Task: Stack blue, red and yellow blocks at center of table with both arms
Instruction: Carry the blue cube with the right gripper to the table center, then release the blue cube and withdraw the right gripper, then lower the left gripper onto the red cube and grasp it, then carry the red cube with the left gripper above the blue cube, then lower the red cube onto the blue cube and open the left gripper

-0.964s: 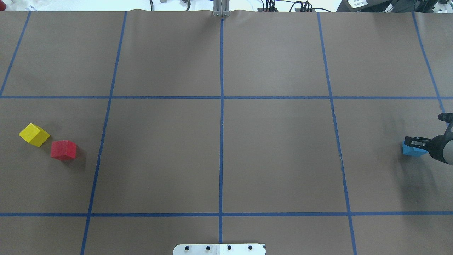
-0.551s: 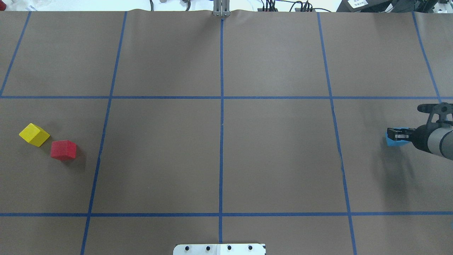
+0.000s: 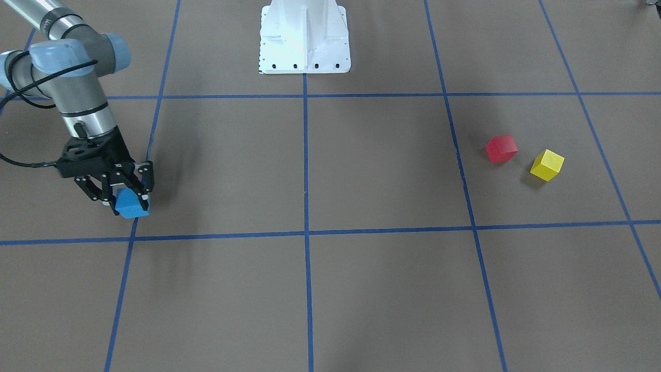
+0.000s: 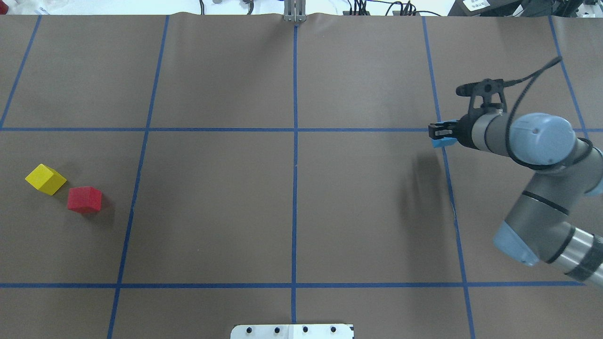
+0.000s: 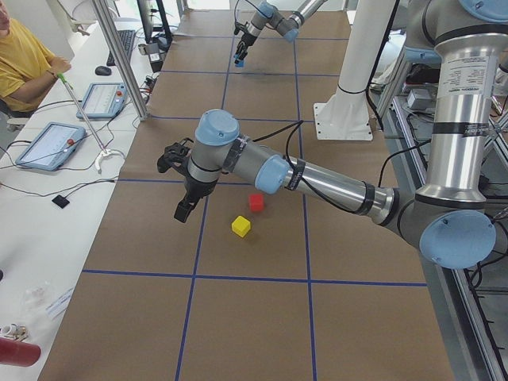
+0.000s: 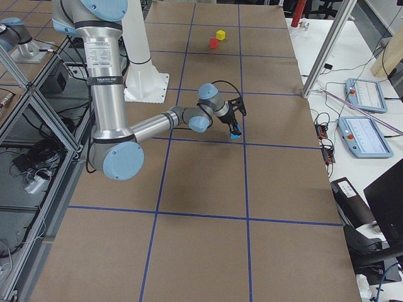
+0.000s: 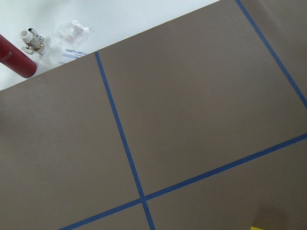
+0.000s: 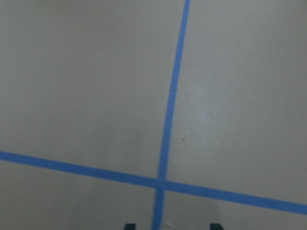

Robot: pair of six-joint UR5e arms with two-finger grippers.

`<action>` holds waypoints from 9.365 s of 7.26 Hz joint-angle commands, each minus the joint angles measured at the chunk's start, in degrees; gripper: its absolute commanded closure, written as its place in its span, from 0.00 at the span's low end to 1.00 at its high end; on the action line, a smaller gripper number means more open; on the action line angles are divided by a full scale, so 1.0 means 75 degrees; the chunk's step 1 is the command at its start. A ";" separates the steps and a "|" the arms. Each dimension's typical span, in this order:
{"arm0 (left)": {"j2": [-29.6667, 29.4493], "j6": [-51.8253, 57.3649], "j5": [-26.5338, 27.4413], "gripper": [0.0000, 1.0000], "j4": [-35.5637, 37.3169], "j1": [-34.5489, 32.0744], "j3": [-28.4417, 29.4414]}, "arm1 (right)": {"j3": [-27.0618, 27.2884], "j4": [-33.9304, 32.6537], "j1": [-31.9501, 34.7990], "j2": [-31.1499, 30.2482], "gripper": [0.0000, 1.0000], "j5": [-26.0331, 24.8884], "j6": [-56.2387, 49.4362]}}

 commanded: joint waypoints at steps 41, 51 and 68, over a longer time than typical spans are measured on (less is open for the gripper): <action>-0.5557 -0.6913 0.3023 1.00 0.1254 0.6667 0.1790 | -0.0132 -0.2824 0.5993 -0.1054 0.00 0.5629 -0.6360; -0.7535 -0.8789 0.3445 0.86 0.1219 0.7746 0.4059 | -0.0120 -0.2824 0.5993 -0.1137 0.00 0.5641 -0.6254; -0.7441 -0.8837 0.3457 0.00 0.1031 0.7782 0.3909 | -0.0120 -0.2812 0.5993 -0.1125 0.00 0.5629 -0.6254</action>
